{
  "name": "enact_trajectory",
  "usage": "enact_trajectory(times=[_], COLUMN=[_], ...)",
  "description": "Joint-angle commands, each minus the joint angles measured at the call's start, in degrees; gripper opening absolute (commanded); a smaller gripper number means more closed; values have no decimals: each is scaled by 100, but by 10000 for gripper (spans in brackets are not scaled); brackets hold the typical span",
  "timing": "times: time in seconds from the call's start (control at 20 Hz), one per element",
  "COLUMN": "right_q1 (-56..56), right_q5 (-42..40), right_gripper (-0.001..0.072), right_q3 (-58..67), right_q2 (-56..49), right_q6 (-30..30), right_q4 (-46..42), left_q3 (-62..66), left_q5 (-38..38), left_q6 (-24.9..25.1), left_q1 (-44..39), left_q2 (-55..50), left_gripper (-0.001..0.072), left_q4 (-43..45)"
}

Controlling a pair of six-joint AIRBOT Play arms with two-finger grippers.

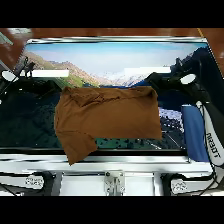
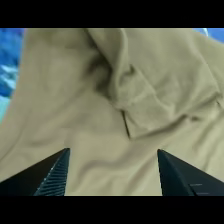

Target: Fold the shirts.

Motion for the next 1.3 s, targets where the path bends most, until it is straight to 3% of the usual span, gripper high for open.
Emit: enact_trajectory(times=[0.0, 0.1, 0.15, 0.2, 0.3, 0.5, 0.7, 0.85, 0.9, 0.95, 1.0, 1.05, 1.15, 1.25], right_q1=[-601, -1126, -1329, -1497, -1860, -2127, -2063, -2063, -2063, -2063, -2063, -2061, -2063, -2063], right_q5=[1239, 2734, 3541, 4140, 4719, 4240, 3842, 3832, 3836, 3836, 3851, 3888, 3919, 3751], right_gripper=[701, 699, 690, 690, 690, 690, 690, 690, 690, 690, 690, 690, 691, 702], right_q3=[94, 92, 59, -57, -599, -1921, -2280, -2280, -2280, -2280, -2280, -2280, -2387, -2830], right_q2=[577, 1045, 1202, 1307, 1517, 1777, 1775, 1777, 1777, 1777, 1777, 1775, 1775, 1775], right_q6=[-463, -437, -424, -428, -514, -516, -527, -527, -527, -525, -507, -485, -369, -402], right_q4=[-452, -1572, -2229, -2649, -2669, -1788, -1095, -927, -940, -940, -942, -990, -1338, -1373], left_q3=[402, 337, 133, -199, -1311, -3501, -4054, -4052, -4052, -4052, -4050, -4050, -4048, -4048], left_q5=[-1493, -2433, -2704, -2813, -2739, -1585, -286, 310, 433, 520, 560, 551, 411, 105], left_q6=[-83, -20, 37, 114, 317, 831, 1043, 1119, 1117, 1071, 1014, 1016, 1034, 1244], left_q1=[420, 800, 988, 1147, 1366, 1394, 1305, 1019, 914, 844, 817, 831, 916, 1008], left_q2=[-68, 48, 151, 284, 577, 968, 942, 929, 914, 890, 874, 879, 905, 951], left_gripper=[630, 495, 495, 508, 691, 687, 665, 663, 617, 458, 242, 124, 35, 35], left_q4=[509, 1115, 1224, 1174, 977, 741, -485, -846, -844, -841, -844, -844, -841, -841])
